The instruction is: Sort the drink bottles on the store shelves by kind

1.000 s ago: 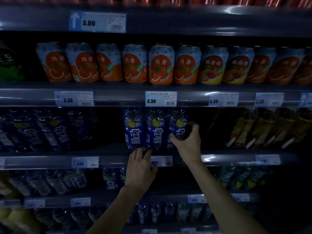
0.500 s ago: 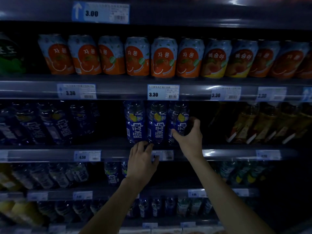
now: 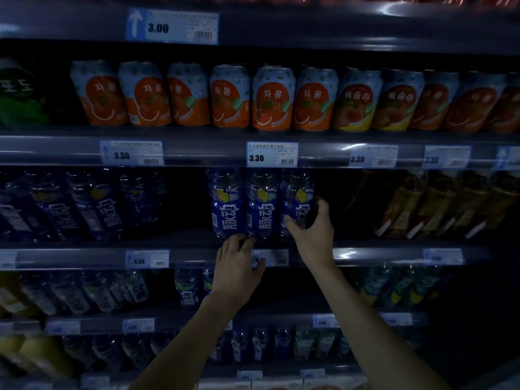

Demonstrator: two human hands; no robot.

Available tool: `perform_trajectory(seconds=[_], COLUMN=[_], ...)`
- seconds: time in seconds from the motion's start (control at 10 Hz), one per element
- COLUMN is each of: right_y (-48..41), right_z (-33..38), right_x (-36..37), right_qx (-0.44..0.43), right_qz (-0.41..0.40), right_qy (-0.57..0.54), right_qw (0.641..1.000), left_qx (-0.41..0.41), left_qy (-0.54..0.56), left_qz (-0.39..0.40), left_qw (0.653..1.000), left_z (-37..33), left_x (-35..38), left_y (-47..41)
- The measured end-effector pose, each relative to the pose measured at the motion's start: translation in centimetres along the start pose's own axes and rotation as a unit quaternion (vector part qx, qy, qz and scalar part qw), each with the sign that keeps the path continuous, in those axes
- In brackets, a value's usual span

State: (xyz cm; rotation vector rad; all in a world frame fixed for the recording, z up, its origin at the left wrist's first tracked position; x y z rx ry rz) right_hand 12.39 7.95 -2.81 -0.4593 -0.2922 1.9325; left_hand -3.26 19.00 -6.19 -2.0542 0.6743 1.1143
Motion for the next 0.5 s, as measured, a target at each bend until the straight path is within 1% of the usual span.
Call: perform_trajectory(seconds=[0.1,0.2,0.3,0.4,0.5], right_y=[0.5,0.9,1.8,2.6,3.7], right_z=[0.2,0.3,1.5,2.4,4.2], right_x=[-0.1,-0.6,-1.4,-1.8,-2.0], right_qx=[0.003,0.014,0.012,0.012,0.003], right_qz=[-0.007,-0.013,-0.023,-0.013,0.008], right_qy=[0.033,0.042,0.065,0.082,0.100], right_qw=[0.999,0.999,0.998,0.996,0.995], left_qx=[-0.012,-0.026,-0.033,-0.034,-0.027], left_qy=[0.025,0.053,0.102,0.148,0.181], left_qz=[-0.005,-0.007,0.010,0.019,0.012], left_qw=[1.000,0.998,0.994,0.988,0.983], left_z=[0.1,0.2,0.1,0.0,-0.5], left_x=[-1.0,-2.2,-3.6,-5.1,-7.6], left_y=[0.3,0.4,0.6,0.9,1.1])
Point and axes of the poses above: each hand's wrist, its own y-axis away from the middle knuckle, its own x-axis out of the palm, z = x × y, the point moved 10 cm from there along -y, towards the middle knuckle, and after that the axes turned 3 degrees about -x, right-handed, at the moved point
